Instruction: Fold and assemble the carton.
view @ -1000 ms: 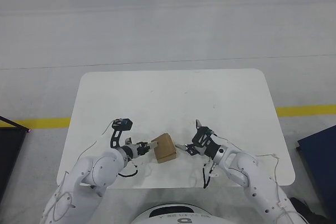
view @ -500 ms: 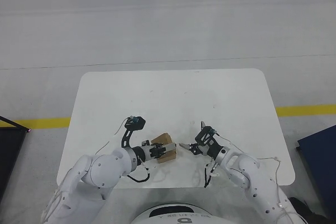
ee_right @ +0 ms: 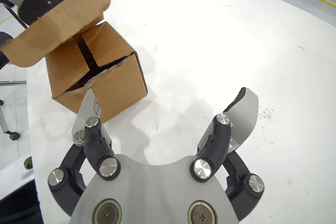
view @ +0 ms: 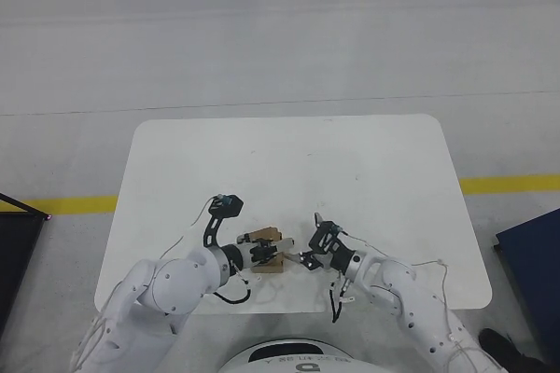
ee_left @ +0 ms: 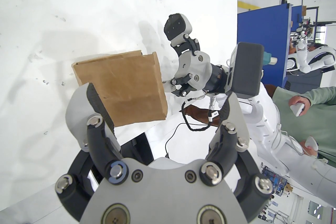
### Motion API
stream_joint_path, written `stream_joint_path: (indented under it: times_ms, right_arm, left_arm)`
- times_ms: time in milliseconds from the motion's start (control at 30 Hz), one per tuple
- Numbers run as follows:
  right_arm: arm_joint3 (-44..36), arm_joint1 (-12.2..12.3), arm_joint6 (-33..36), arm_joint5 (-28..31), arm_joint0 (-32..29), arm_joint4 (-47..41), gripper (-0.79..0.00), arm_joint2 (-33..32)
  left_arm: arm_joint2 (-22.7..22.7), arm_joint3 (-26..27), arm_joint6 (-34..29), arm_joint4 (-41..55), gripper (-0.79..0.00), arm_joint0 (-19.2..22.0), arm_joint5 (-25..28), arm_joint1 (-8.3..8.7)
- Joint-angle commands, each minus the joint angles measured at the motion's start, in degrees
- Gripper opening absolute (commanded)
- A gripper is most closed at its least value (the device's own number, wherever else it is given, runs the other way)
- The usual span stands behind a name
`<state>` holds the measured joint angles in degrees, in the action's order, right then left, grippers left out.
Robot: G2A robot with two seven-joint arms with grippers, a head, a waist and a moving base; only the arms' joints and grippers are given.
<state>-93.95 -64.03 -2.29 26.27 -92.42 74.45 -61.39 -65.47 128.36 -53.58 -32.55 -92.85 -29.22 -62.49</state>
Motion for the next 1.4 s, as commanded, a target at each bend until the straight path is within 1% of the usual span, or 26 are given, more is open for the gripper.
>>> stream_joint_path:
  times_ms: [0,100,333,367,400,467,500,567,700,733,767,833,900,967,1033,1067,1100,1133,1233,1367]
  right_arm:
    - [0.0,0.1,-0.5,-1.2,-0.3,0.0,0.0,-0.8]
    - [-0.4,0.4,-1.4,-2.5,-1.4,-0.8,0.0,-3.0]
    - [-1.5,1.2,-1.9,-2.0,-3.4,-1.9,0.0,-7.1]
    - [-1.6,1.2,-1.8,-1.9,-3.6,-2.0,0.0,-7.3]
    - [-1.7,1.2,-1.8,-1.9,-3.7,-2.0,0.0,-7.4]
    - [-1.8,1.2,-1.8,-1.9,-3.9,-2.0,0.0,-7.4]
    - [-1.9,1.2,-1.8,-1.9,-3.9,-2.1,0.0,-7.3]
    - [-2.0,1.2,-1.8,-2.0,-3.9,-2.0,0.0,-7.1]
    - [-2.1,1.1,-1.7,-2.2,-3.7,-2.0,0.0,-6.8]
    - [-2.1,1.1,-1.7,-2.2,-3.6,-2.0,0.0,-6.8]
    - [-2.1,1.1,-1.7,-2.2,-3.5,-2.1,0.0,-6.8]
    - [-2.1,1.1,-1.8,-2.2,-3.5,-2.0,0.0,-6.8]
    - [-2.1,1.1,-1.7,-2.1,-3.4,-1.9,0.0,-6.7]
    - [-2.1,1.1,-1.8,-2.1,-3.4,-1.9,0.0,-6.8]
    - [-2.2,1.1,-1.8,-2.1,-3.4,-1.9,0.0,-6.8]
    - [-2.2,1.1,-1.8,-2.0,-3.4,-1.8,0.0,-6.8]
    - [-2.2,1.1,-1.8,-2.0,-3.4,-1.8,0.0,-6.8]
    - [-2.2,1.1,-1.7,-1.9,-3.4,-1.8,0.0,-6.8]
    - [-2.4,1.1,-1.6,-1.8,-3.4,-1.7,0.0,-6.7]
    - [-2.5,1.1,-1.3,-1.9,-3.4,-1.7,0.0,-6.7]
  left_arm:
    - [0.6,0.6,-0.1,-2.2,0.0,-0.3,-0.6,0.13]
    - [2.1,1.4,-0.7,-5.6,0.0,-0.2,-1.0,0.28]
    - [6.9,2.3,-5.5,-17.1,0.0,2.3,-1.4,0.57]
    - [7.5,2.2,-6.1,-18.3,-0.065,2.8,-1.5,0.54]
    - [8.1,2.1,-6.6,-19.4,-0.089,3.3,-1.7,0.5]
    - [9.3,1.8,-7.9,-21.4,-0.385,4.3,-1.8,0.4]
    - [10.0,1.6,-8.5,-22.2,-0.406,4.8,-1.8,0.33]
    - [11.1,1.1,-9.4,-23.2,-0.394,5.6,-2.4,0.13]
    - [13.1,0.0,-10.6,-26.0,-0.394,7.0,-3.1,-0.21]
    - [13.4,-0.2,-10.9,-26.7,-0.379,7.2,-3.2,-0.28]
    - [13.7,-0.4,-11.0,-27.3,-0.403,7.4,-3.4,-0.35]
    - [14.2,-0.7,-11.4,-28.6,-0.416,7.7,-3.8,-0.47]
    - [14.6,-0.7,-11.7,-30.1,-0.459,7.9,-4.0,-0.56]
    - [14.9,-0.6,-11.8,-31.4,-0.443,8.0,-4.3,-0.65]
    - [15.2,-0.1,-12.2,-32.6,-0.372,7.9,-4.4,-0.71]
    - [15.3,0.4,-12.6,-32.9,-0.157,7.8,-4.6,-0.76]
    - [15.5,0.8,-13.2,-32.9,-0.052,7.7,-4.6,-0.81]
    - [15.6,1.1,-13.4,-33.4,0.0,7.7,-4.6,-0.85]
    - [16.2,1.9,-14.3,-34.4,0.0,7.7,-4.9,-1.05]
    - [16.9,2.8,-13.4,-35.7,0.0,8.0,-7.6,-1.61]
